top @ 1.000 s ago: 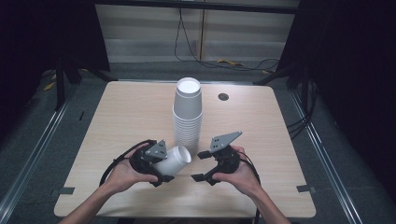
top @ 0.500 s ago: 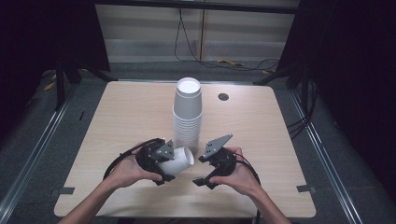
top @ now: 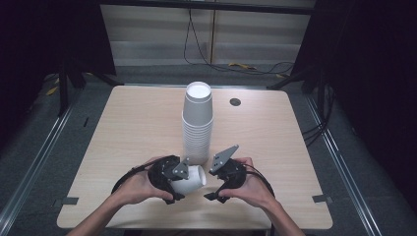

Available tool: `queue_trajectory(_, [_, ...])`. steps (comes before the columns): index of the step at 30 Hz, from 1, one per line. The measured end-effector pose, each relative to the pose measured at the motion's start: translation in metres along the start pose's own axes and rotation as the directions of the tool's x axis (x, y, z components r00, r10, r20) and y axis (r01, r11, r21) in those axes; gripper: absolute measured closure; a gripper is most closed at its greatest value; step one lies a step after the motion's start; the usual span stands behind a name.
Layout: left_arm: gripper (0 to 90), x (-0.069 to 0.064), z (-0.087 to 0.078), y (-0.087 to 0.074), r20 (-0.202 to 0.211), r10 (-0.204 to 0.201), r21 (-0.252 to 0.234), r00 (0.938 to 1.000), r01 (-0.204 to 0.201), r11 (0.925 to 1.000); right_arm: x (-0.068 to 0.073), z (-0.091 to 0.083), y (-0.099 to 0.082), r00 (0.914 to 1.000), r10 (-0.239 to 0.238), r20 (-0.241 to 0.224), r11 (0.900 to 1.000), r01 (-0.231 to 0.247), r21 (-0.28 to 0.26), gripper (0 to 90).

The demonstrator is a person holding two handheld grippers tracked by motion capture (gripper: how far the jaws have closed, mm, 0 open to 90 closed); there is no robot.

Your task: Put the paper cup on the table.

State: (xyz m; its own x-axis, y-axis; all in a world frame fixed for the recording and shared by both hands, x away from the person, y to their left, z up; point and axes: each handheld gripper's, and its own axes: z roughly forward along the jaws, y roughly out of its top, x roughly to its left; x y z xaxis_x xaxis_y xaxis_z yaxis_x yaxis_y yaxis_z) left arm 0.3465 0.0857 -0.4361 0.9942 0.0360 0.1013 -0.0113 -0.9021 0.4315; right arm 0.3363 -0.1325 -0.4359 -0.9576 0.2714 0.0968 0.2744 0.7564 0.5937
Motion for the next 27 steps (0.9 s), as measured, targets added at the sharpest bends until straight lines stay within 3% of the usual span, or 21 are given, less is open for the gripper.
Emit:
queue_trajectory(2, [15.2, -0.002, 0.002, 0.001, 0.008, -0.008, -0.002, 0.9999, 0.008, 1.0, 0.0, 0.002, 0.0, 1.0, -0.005, 0.003, 1.0, 0.005, 0.006, 17.1])
queue_trajectory(7, [15.3, -0.006, 0.002, 0.005, 0.019, 0.023, 0.012, 0.9996, -0.023, 0.9997, 0.002, 0.005, 0.002, 0.9999, -0.013, -0.009, 0.9996, 0.014, 0.023, 17.2])
queue_trajectory(12, [15.3, -0.012, 0.007, 0.01, 0.019, 0.026, 0.024, 0.9995, -0.027, 0.9994, 0.004, 0.009, 0.006, 0.9994, -0.019, -0.028, 0.9992, 0.02, 0.035, 16.8])
queue_trajectory(16, [15.3, -0.015, 0.008, 0.013, 0.024, 0.062, 0.037, 0.9978, -0.063, 0.9973, 0.005, 0.011, 0.01, 0.9989, -0.028, -0.037, 0.999, 0.029, 0.034, 16.7])
queue_trajectory(22, [15.3, -0.018, 0.011, 0.016, 0.037, 0.081, 0.039, 0.9961, -0.082, 0.9958, 0.008, 0.014, 0.014, 0.9967, -0.038, -0.071, 0.9989, 0.04, 0.024, 16.0])
queue_trajectory(27, [15.3, -0.019, 0.013, 0.017, 0.048, 0.073, 0.039, 0.9962, -0.075, 0.9964, 0.009, 0.017, 0.015, 0.9945, -0.043, -0.096, 0.9988, 0.045, 0.02, 16.1])
